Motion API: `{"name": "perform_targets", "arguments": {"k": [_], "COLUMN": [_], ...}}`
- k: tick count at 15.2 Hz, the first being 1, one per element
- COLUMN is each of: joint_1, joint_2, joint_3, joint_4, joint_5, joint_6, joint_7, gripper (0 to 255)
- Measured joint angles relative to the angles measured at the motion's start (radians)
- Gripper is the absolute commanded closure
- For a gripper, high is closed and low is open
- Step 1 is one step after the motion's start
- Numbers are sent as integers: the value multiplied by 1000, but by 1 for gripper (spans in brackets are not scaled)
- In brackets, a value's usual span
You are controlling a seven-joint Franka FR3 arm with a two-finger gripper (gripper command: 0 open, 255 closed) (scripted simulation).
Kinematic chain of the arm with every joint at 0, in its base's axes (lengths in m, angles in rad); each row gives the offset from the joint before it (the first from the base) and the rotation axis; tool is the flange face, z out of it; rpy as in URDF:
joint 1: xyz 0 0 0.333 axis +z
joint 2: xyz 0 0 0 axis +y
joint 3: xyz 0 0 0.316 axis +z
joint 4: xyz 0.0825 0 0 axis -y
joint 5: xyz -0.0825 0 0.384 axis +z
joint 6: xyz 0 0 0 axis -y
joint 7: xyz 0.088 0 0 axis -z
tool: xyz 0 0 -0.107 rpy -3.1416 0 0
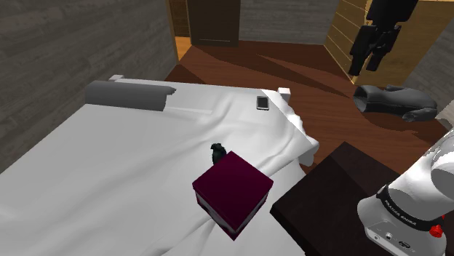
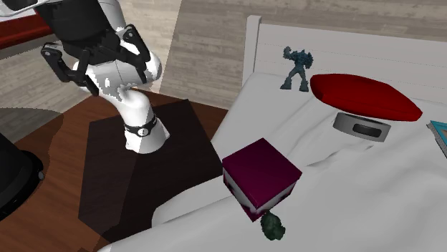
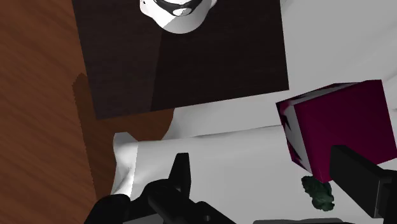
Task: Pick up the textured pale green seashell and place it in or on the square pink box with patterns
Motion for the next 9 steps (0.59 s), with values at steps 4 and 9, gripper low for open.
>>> {"name": "perform_targets", "arguments": {"k": [4,9], "joint_1": [10,38], "joint_2": [47,181], "joint_3": [18,68], "joint_4": [-22,-47], "joint_5": [19,68], "joint_6": [64,218], "joint_7": [9,37], "gripper": [0,0]}}
